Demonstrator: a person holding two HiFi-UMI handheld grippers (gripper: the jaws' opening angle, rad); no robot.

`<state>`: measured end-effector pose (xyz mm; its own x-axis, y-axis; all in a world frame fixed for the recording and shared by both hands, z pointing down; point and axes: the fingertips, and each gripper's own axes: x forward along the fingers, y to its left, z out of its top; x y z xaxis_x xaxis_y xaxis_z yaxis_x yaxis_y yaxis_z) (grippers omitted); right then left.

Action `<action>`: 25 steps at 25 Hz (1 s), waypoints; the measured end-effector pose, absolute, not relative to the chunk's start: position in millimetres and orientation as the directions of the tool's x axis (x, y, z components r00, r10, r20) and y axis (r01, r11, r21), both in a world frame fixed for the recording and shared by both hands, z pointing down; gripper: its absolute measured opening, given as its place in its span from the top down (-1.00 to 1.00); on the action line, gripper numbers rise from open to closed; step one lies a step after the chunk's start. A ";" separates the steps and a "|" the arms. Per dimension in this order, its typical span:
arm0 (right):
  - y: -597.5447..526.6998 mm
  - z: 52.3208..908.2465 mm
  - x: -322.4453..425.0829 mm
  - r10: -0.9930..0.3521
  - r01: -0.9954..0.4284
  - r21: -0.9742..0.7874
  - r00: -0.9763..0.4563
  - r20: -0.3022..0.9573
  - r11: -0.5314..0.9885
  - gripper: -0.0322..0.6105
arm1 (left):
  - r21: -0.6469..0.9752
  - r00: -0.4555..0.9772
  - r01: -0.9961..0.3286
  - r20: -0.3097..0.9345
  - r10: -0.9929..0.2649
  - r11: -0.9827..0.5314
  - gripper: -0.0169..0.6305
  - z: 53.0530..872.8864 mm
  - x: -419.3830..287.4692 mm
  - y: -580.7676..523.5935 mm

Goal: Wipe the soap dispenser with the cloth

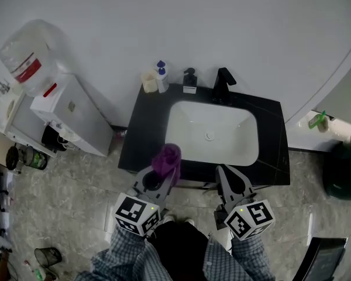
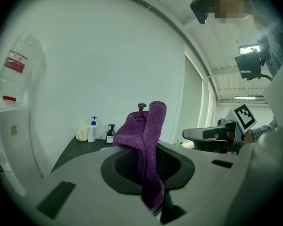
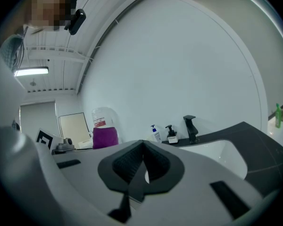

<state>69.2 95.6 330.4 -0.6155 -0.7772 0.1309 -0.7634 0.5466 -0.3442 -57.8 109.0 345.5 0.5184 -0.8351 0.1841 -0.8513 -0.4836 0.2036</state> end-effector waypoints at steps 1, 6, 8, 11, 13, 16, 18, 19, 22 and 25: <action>95.0 330.3 66.9 -0.777 -0.762 -0.347 -0.616 0.130 0.547 0.84 | 0.201 0.517 -0.852 0.185 -0.836 -0.483 0.77 345.4 -59.7 109.0; 92.6 329.7 56.9 -0.781 -0.770 -0.334 -0.609 0.135 0.543 0.84 | 0.199 0.527 -0.847 0.194 -0.828 -0.492 0.77 347.6 -62.7 108.0; 91.5 328.0 53.6 -0.781 -0.771 -0.329 -0.610 0.134 0.545 0.84 | 0.204 0.533 -0.843 0.193 -0.824 -0.497 0.77 347.7 -62.5 107.0; 89.1 325.2 50.2 -0.778 -0.771 -0.313 -0.614 0.134 0.555 0.84 | 0.209 0.540 -0.838 0.188 -0.820 -0.504 0.77 347.0 -61.3 105.0; 87.6 324.8 48.5 -0.778 -0.773 -0.307 -0.613 0.140 0.555 0.84 | 0.210 0.546 -0.834 0.185 -0.817 -0.509 0.77 346.3 -60.5 103.3; 87.6 324.0 44.2 -0.772 -0.769 -0.307 -0.620 0.140 0.561 0.84 | 0.212 0.550 -0.831 0.181 -0.815 -0.514 0.77 346.0 -60.6 102.7; 88.0 322.9 41.8 -0.770 -0.766 -0.307 -0.623 0.138 0.565 0.84 | 0.211 0.552 -0.830 0.180 -0.814 -0.516 0.77 345.3 -61.0 102.7; 88.1 322.4 40.8 -0.769 -0.765 -0.307 -0.624 0.138 0.566 0.84 | 0.209 0.553 -0.830 0.180 -0.814 -0.518 0.77 344.7 -61.2 102.6; 88.6 321.4 38.1 -0.767 -0.766 -0.293 -0.626 0.141 0.572 0.84 | 0.203 0.561 -0.825 0.177 -0.808 -0.528 0.77 341.9 -60.6 103.0; 89.4 322.3 36.7 -0.768 -0.767 -0.294 -0.625 0.143 0.570 0.84 | 0.202 0.568 -0.820 0.171 -0.805 -0.536 0.77 339.0 -59.1 103.8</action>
